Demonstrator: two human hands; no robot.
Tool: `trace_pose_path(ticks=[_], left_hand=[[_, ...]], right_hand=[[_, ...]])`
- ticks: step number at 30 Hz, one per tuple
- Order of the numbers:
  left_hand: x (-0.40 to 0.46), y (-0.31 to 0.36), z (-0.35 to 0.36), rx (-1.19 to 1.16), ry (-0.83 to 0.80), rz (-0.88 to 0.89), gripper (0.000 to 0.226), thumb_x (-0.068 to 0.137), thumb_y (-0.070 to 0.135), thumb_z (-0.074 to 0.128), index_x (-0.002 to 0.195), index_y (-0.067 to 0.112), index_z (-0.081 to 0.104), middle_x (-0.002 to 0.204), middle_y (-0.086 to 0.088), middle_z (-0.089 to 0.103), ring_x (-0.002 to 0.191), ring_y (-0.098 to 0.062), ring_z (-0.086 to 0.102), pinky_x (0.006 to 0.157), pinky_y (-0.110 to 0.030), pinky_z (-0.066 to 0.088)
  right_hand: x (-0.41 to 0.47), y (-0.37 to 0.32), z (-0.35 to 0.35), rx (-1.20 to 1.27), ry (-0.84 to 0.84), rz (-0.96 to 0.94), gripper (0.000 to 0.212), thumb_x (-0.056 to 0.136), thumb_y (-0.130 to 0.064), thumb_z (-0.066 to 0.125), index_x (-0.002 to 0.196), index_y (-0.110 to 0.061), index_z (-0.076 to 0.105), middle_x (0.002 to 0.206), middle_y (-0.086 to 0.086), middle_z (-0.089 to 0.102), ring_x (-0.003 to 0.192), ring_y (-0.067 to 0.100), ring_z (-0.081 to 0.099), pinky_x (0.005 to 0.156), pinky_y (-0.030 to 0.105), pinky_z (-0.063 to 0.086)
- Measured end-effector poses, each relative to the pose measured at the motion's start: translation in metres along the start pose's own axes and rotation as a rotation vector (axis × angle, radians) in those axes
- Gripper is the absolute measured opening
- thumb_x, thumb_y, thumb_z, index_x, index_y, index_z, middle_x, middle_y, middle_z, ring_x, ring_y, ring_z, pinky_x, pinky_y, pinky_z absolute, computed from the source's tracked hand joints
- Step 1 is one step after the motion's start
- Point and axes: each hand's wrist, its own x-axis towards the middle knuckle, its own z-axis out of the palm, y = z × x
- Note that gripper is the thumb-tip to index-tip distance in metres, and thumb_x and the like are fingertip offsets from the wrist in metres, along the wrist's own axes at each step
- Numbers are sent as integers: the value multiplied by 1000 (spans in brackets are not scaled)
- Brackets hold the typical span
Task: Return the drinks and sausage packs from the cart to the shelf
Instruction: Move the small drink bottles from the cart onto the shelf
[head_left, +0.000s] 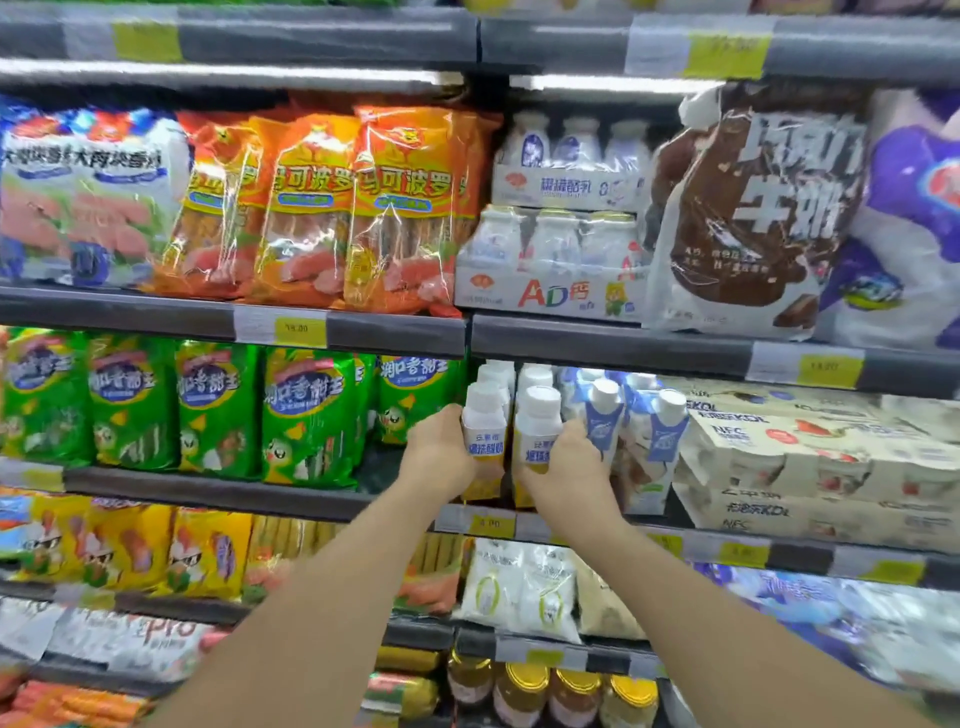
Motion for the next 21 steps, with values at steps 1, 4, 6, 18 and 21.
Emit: trace_pose_path(ticks=[1, 4, 6, 18, 21], left_hand=[[4, -2, 2, 12, -17, 1, 63, 57, 35, 94, 107, 19, 60, 100, 1, 69, 93, -21, 66, 83, -38, 56], [14, -9, 6, 9, -29, 20, 58, 61, 34, 92, 106, 19, 59, 101, 1, 69, 90, -20, 64, 75, -34, 54], [17, -11, 8, -2, -24, 48, 58, 60, 32, 93, 104, 17, 59, 100, -1, 69, 90, -21, 64, 74, -35, 54], [17, -28, 13, -23, -45, 105, 58, 62, 38, 90, 104, 14, 60, 98, -4, 71, 91, -24, 65, 76, -36, 55], [14, -26, 13, -38, -40, 111, 60, 59, 40, 91, 104, 16, 59, 99, -2, 72, 90, -24, 68, 79, -43, 58]], right_hand=[[-1, -1, 3, -4, 17, 12, 56, 88, -22, 73, 128, -2, 40, 91, -2, 55, 84, 18, 59, 63, 26, 44], [-2, -4, 13, -22, 44, 40, 79, 91, -22, 69, 150, 0, 21, 108, 5, 60, 87, 15, 57, 65, 20, 42], [-2, -5, 18, -21, 54, 60, 76, 92, -20, 68, 149, -1, 20, 118, 10, 63, 98, 20, 63, 71, 23, 43], [-9, 1, 29, -125, 127, 156, 43, 88, -37, 71, 115, -12, 49, 84, -9, 61, 84, 18, 63, 71, 31, 50], [-10, 2, 34, -147, 163, 151, 39, 89, -40, 69, 108, -13, 49, 87, -6, 64, 85, 20, 64, 74, 36, 55]])
